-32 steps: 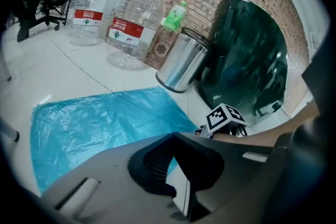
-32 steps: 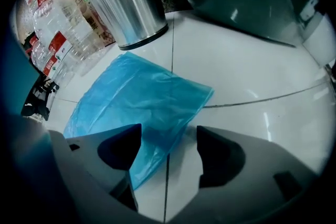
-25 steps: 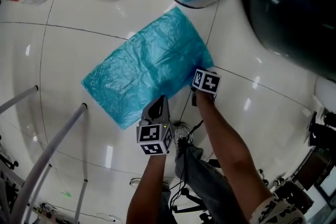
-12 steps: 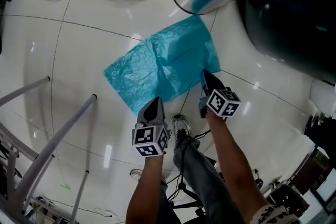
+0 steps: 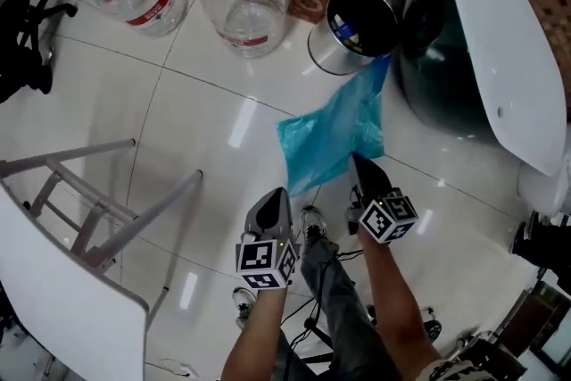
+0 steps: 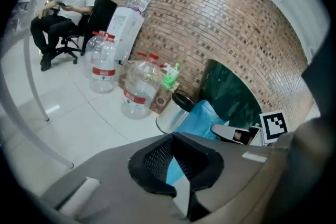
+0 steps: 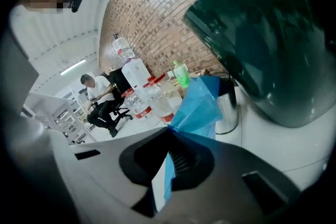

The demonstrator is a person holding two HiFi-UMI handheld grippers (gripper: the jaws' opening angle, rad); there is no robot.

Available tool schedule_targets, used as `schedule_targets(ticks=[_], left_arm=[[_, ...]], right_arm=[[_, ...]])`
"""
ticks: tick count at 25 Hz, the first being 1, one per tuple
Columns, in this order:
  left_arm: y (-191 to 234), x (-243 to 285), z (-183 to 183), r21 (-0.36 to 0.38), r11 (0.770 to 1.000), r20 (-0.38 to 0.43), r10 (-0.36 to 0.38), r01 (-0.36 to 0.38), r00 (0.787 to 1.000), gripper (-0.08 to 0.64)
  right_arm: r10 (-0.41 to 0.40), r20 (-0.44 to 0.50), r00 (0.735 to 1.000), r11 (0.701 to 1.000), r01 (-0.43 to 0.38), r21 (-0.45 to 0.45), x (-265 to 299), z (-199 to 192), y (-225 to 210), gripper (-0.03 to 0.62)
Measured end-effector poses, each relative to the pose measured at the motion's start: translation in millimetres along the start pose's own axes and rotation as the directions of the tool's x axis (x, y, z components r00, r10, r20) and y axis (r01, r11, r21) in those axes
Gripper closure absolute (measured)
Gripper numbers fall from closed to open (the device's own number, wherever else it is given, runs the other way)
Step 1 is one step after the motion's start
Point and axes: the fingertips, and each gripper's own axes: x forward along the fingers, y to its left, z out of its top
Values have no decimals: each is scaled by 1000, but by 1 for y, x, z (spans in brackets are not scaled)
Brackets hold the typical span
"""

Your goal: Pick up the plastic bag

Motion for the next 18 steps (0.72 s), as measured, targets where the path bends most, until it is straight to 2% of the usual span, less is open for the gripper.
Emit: schedule_targets(ticks=[6,9,13,18], left_arm=[[-47,-121,80,-33,999,75,-8,11,997,560],[-55,-169,113,-46,999,119,11,-6,993,560],[-55,-219,159,-63,996,199,80,-69,977,560],[-47,-317,204,-75,988,286,150,-134,947,560]], right_arm=[[85,8,996,993,-84,-77,-69,97,93,580],[166,24,986,978,-161,-131,-100,146,145,580],[303,51,952,937,-288,-200,-128,210,211,580],[422,109,900,891,-390,-231,-187,274,297,580]])
